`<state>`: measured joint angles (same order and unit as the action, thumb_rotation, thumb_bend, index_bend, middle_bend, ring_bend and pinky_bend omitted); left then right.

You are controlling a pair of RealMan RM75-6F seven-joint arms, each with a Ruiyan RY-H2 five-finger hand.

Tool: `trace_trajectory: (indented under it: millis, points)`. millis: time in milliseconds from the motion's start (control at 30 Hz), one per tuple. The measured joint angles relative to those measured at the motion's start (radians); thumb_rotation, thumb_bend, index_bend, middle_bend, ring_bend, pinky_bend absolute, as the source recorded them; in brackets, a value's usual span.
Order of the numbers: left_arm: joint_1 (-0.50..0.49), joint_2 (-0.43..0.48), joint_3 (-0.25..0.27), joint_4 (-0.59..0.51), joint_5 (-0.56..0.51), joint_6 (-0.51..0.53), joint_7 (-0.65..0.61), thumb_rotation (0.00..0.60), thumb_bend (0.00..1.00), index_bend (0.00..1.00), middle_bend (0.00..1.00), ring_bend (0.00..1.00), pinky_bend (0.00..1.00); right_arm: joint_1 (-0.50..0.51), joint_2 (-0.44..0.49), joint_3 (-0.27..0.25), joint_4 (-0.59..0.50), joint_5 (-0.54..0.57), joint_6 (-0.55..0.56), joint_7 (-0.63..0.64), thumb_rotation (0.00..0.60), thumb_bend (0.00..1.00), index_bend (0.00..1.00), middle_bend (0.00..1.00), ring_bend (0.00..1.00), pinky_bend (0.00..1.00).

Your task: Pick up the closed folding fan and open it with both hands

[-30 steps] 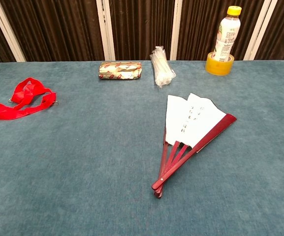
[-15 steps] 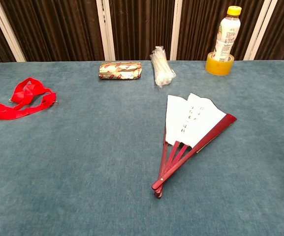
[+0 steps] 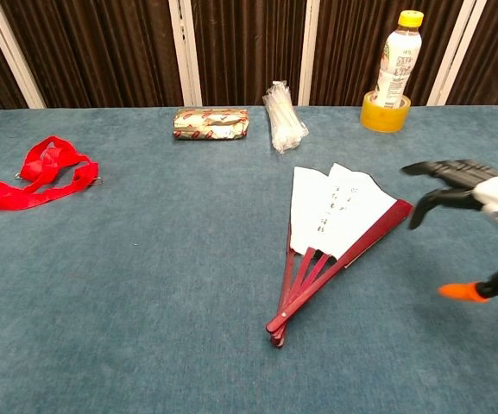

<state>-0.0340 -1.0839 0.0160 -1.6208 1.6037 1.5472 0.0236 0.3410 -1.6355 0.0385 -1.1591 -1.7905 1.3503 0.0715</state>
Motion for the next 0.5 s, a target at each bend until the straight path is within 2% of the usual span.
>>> trace_trajectory:
  millis: [133,500]
  points:
    - [-0.002,0.001,-0.002,-0.001,-0.004,-0.004,-0.004,0.6,0.0,0.0,0.0,0.0,0.0,0.035,-0.065,0.007,0.046,0.023,-0.022,-0.004,0.6,0.13,0.44,0.09,0.0,0.0]
    - [-0.007,0.003,-0.005,-0.002,-0.017,-0.016,-0.015,0.6,0.0,0.0,0.0,0.0,0.0,0.081,-0.158,0.018,0.112,0.068,-0.05,-0.002,0.6,0.15,0.46,0.09,0.0,0.0]
